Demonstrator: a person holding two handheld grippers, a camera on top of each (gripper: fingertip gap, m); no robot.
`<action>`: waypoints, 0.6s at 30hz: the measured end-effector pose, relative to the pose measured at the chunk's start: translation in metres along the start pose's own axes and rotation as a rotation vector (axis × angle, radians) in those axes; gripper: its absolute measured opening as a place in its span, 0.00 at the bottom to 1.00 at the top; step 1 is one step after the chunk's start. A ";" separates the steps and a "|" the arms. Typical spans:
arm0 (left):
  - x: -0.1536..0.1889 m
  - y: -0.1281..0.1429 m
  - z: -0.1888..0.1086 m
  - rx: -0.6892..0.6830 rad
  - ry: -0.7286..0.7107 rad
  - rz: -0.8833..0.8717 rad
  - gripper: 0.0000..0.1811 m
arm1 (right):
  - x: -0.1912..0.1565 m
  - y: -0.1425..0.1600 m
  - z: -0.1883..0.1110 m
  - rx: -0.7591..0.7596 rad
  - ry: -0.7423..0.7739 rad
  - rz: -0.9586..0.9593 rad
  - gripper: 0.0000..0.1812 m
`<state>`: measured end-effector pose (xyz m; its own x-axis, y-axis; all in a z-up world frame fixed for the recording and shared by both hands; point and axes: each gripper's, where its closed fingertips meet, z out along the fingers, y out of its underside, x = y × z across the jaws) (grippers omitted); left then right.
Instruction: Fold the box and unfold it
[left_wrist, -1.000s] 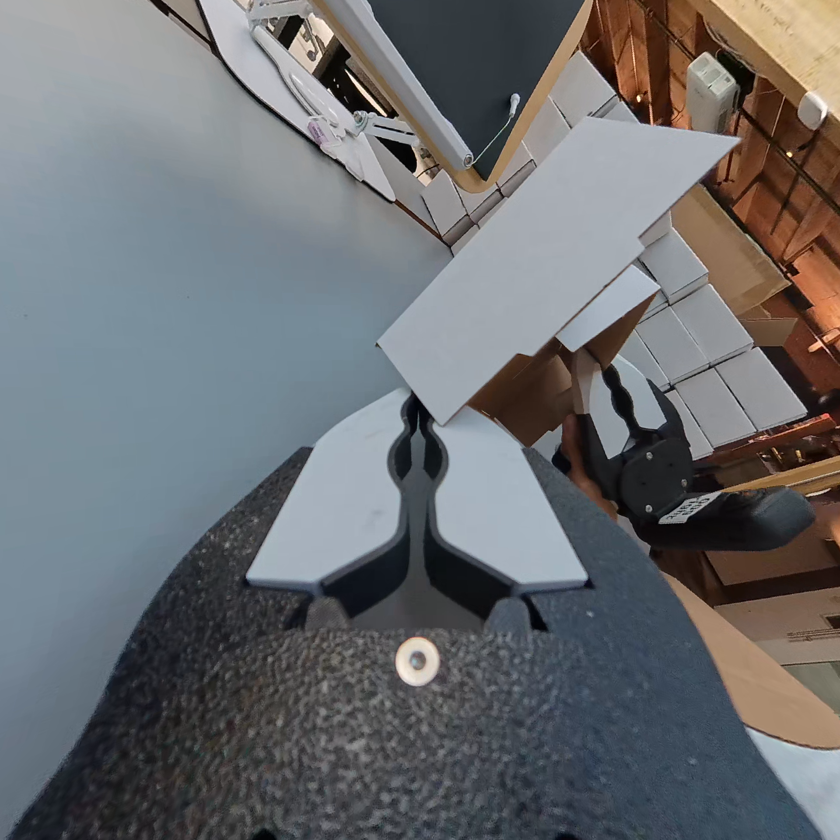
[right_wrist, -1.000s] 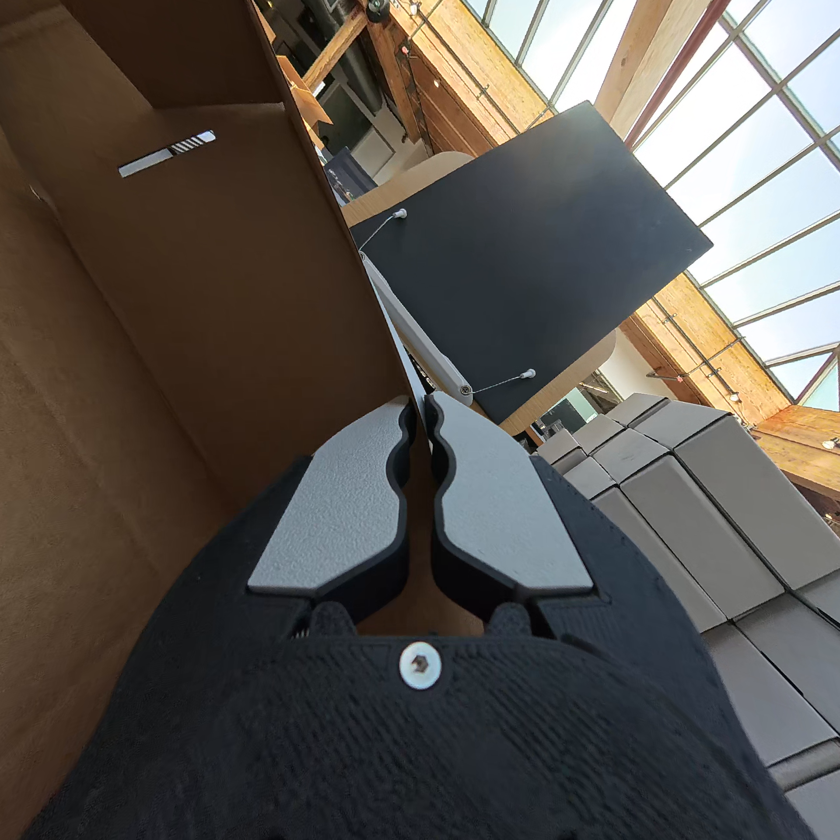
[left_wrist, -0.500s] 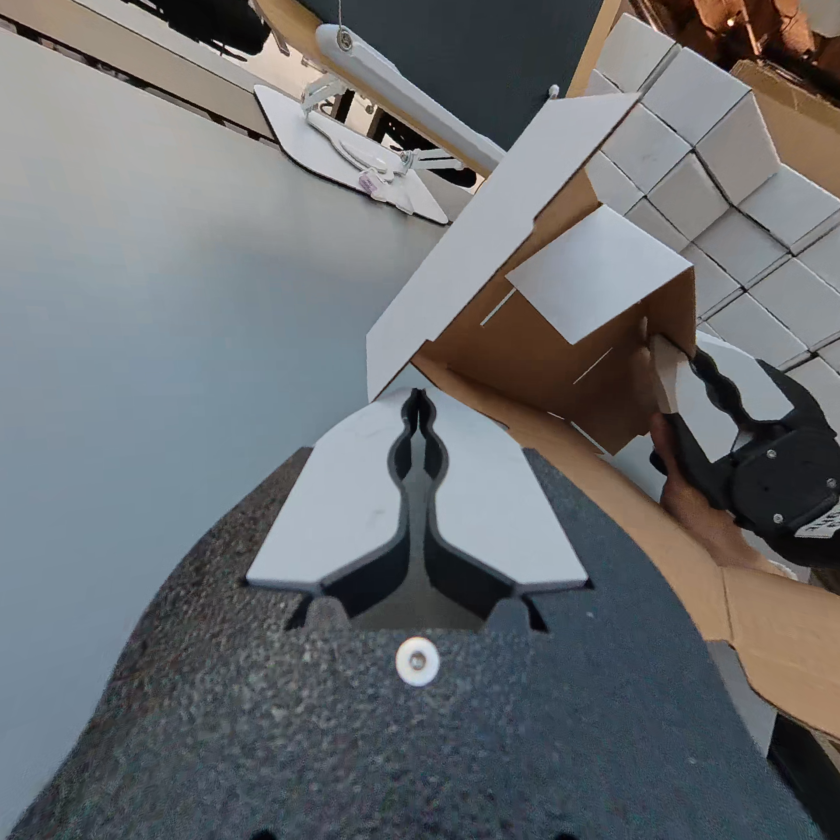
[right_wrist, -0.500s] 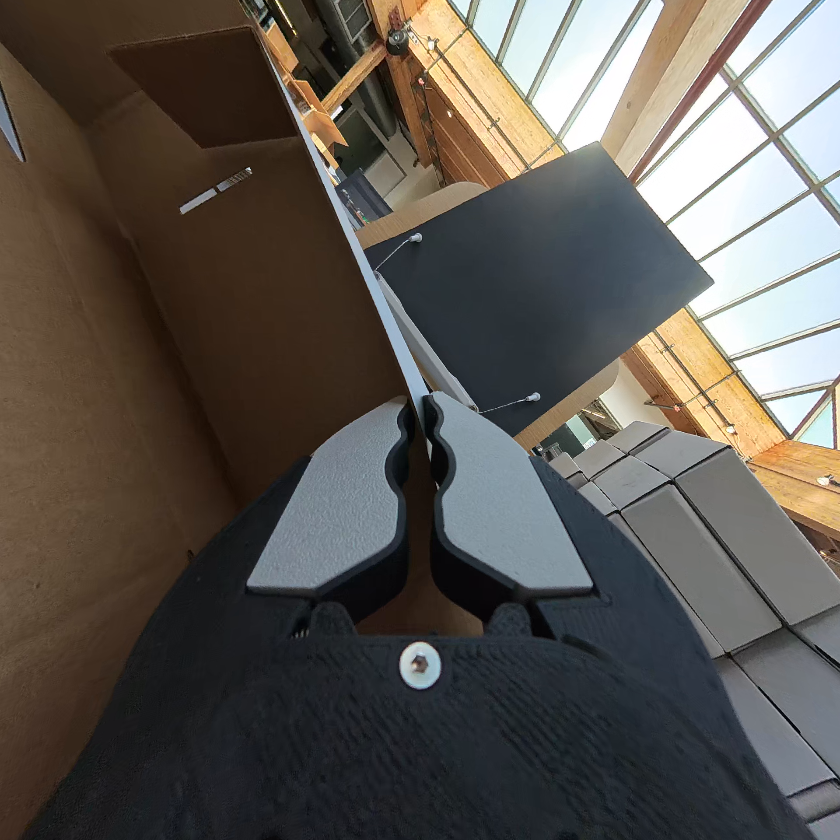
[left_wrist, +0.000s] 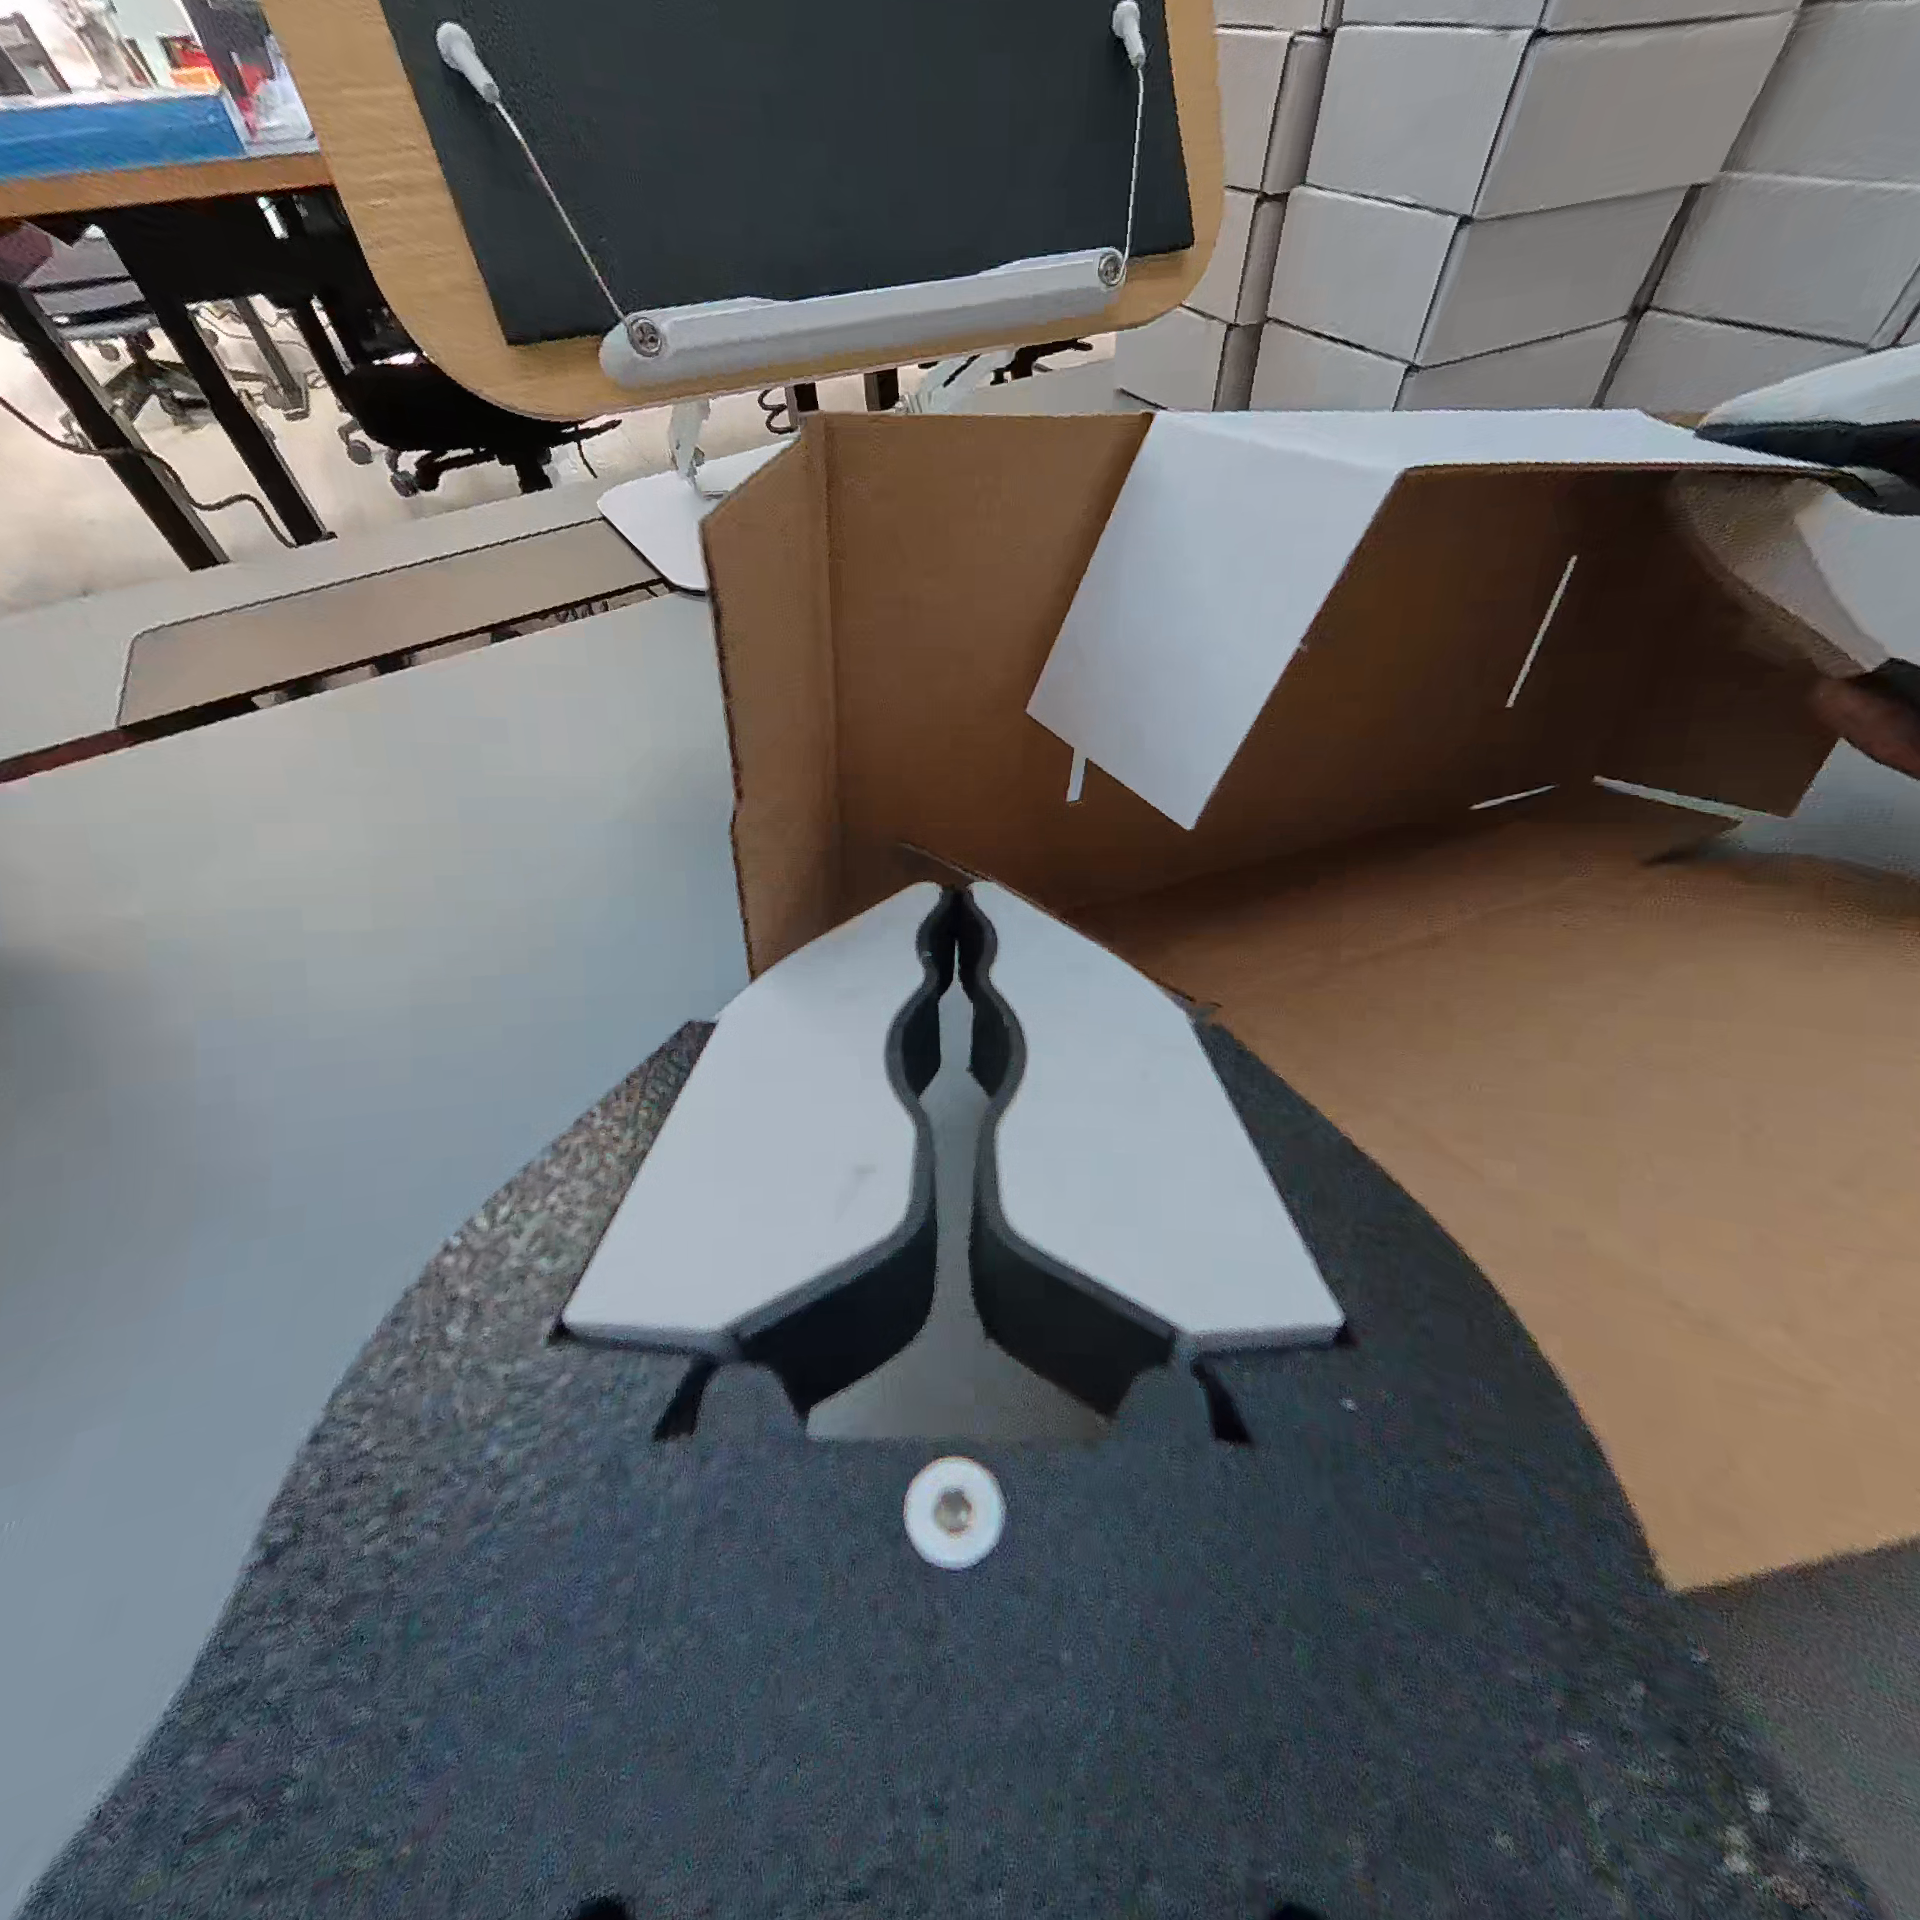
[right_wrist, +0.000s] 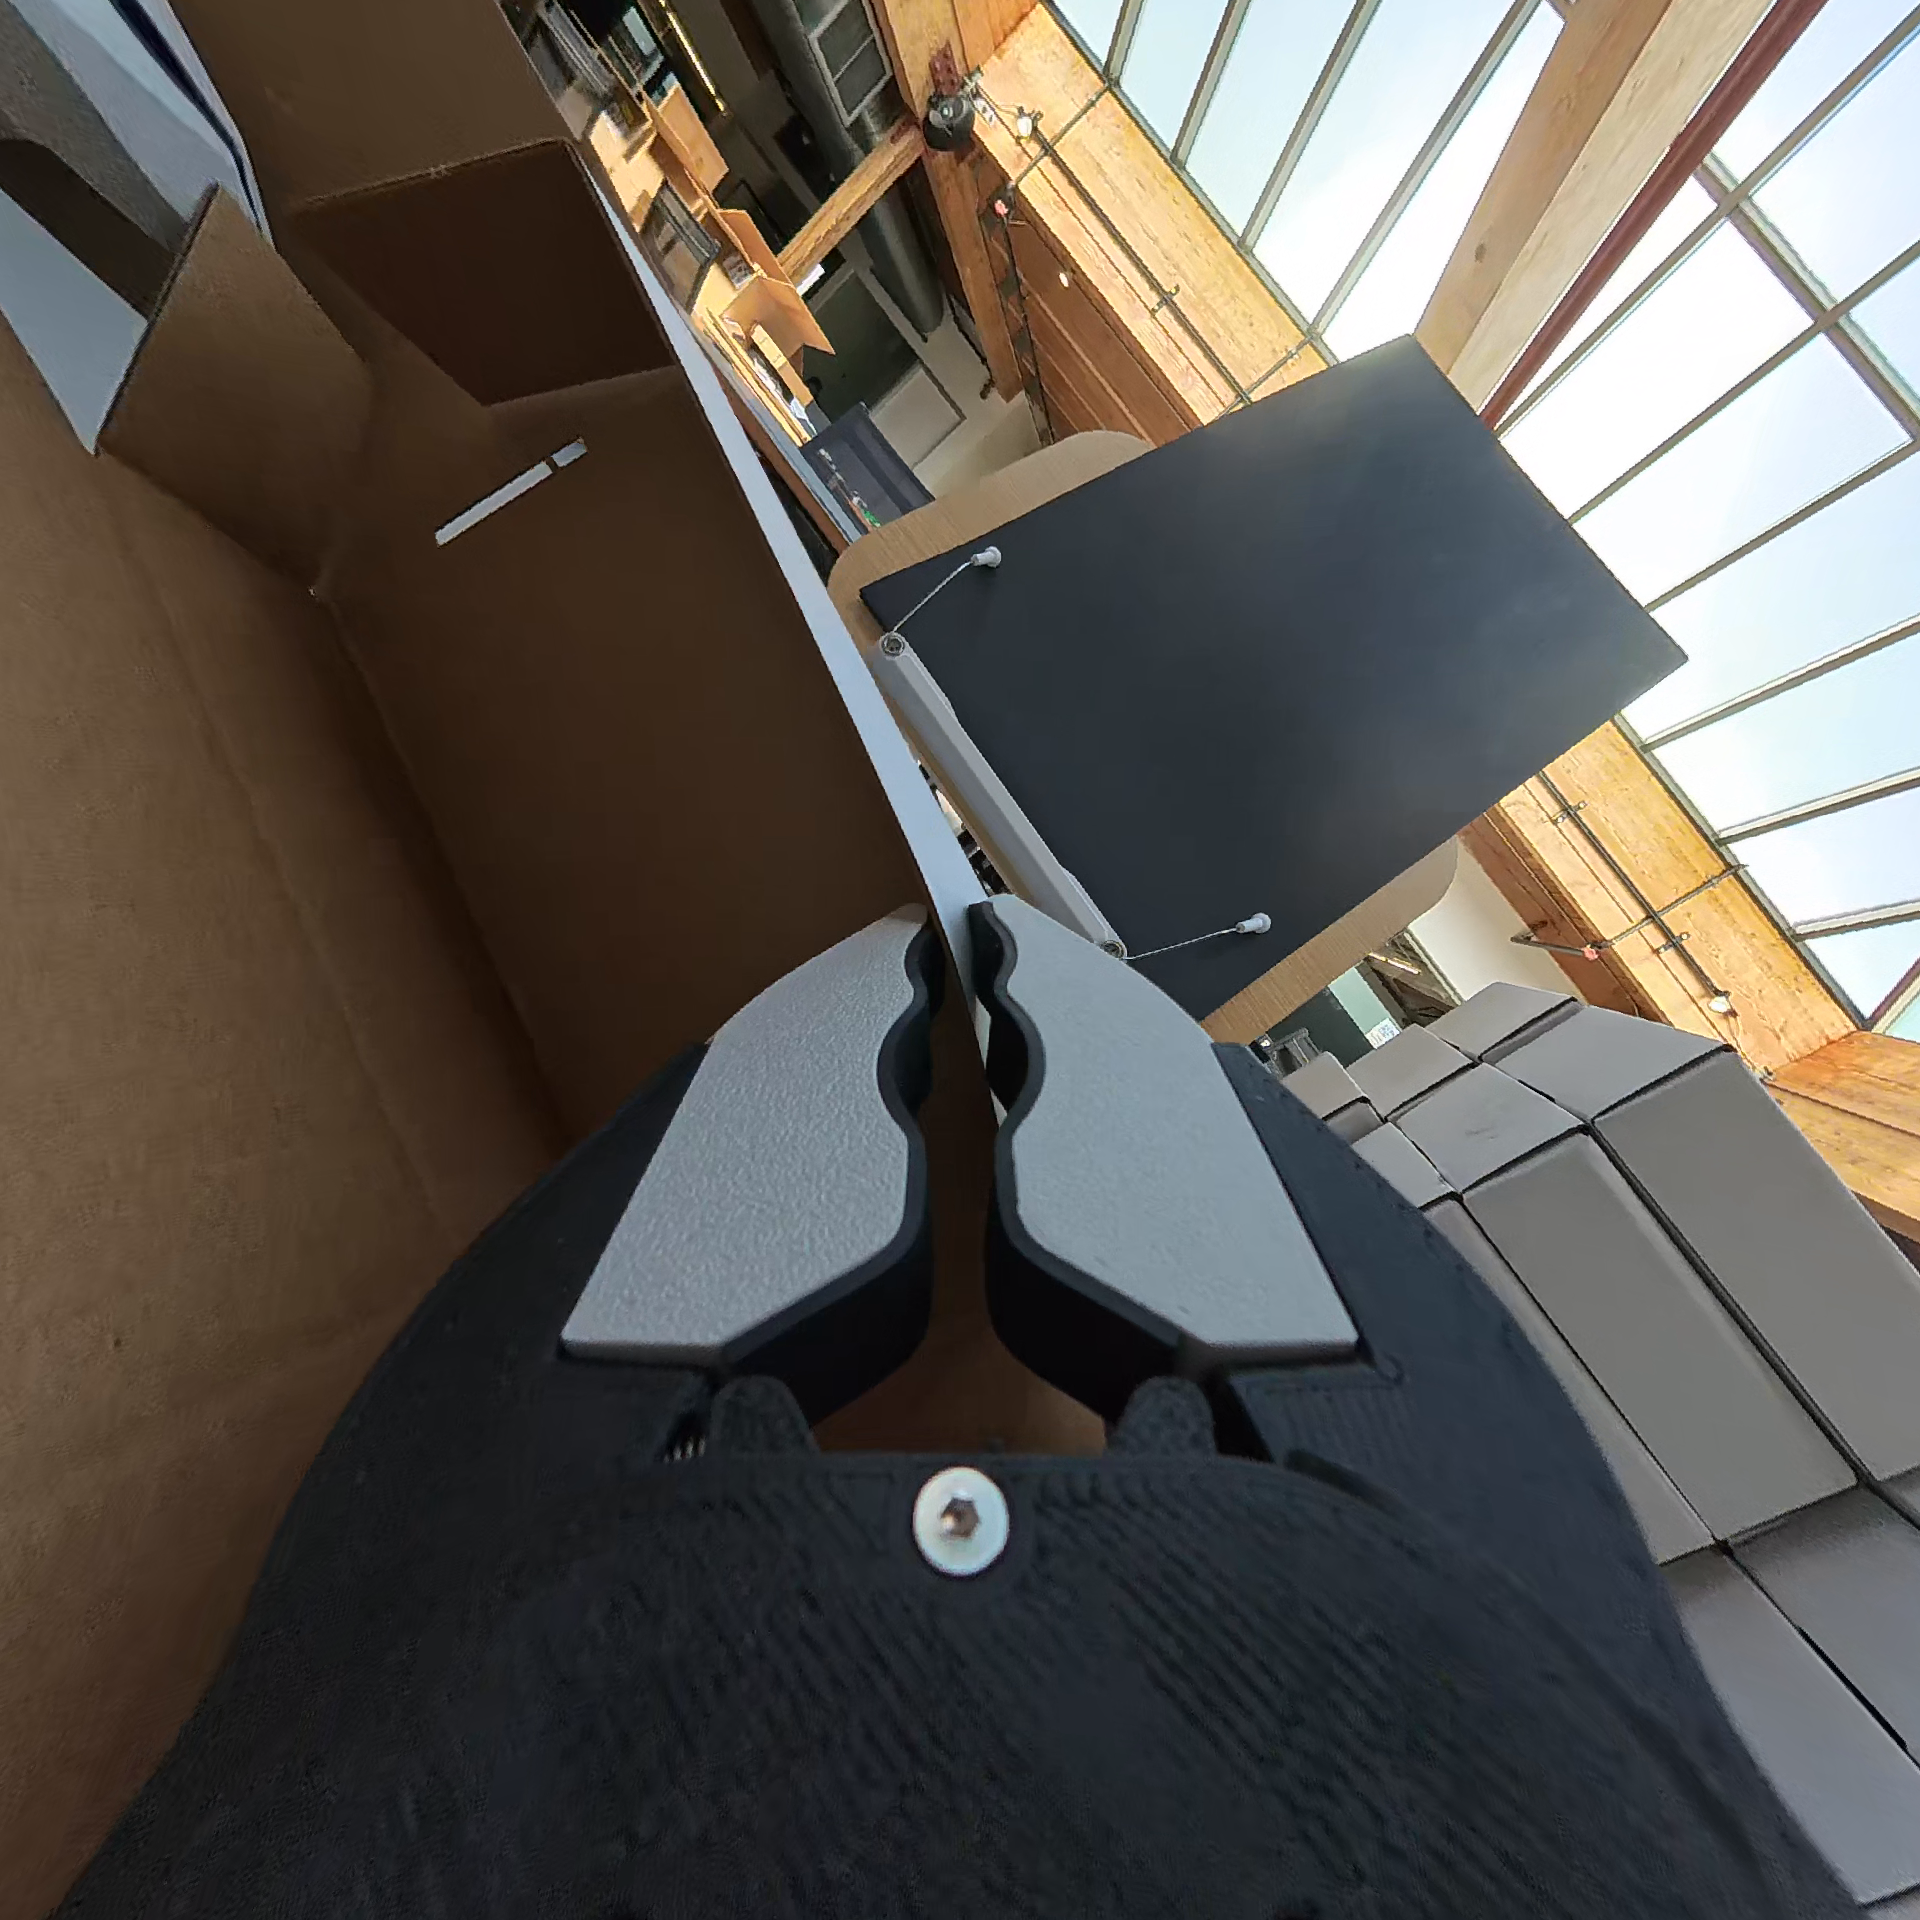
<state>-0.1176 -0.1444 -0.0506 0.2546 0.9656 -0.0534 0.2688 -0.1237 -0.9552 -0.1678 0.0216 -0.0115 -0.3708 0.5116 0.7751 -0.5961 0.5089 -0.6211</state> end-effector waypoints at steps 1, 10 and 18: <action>0.003 0.001 0.001 -0.015 0.011 0.047 0.00 | -0.001 0.000 0.001 0.002 -0.007 -0.004 0.04; 0.043 0.027 0.008 -0.294 0.167 0.547 0.00 | -0.003 0.005 0.009 -0.050 -0.034 0.018 0.04; 0.074 0.044 0.033 -0.332 0.144 0.741 0.00 | -0.001 0.012 0.014 -0.084 -0.074 0.077 0.04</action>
<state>-0.1172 -0.0705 -0.1059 0.5839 0.5714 -0.5766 0.2393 -0.7999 -0.5504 -0.1843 0.0172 -0.0181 -0.4670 0.5003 0.7291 -0.5034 0.5274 -0.6844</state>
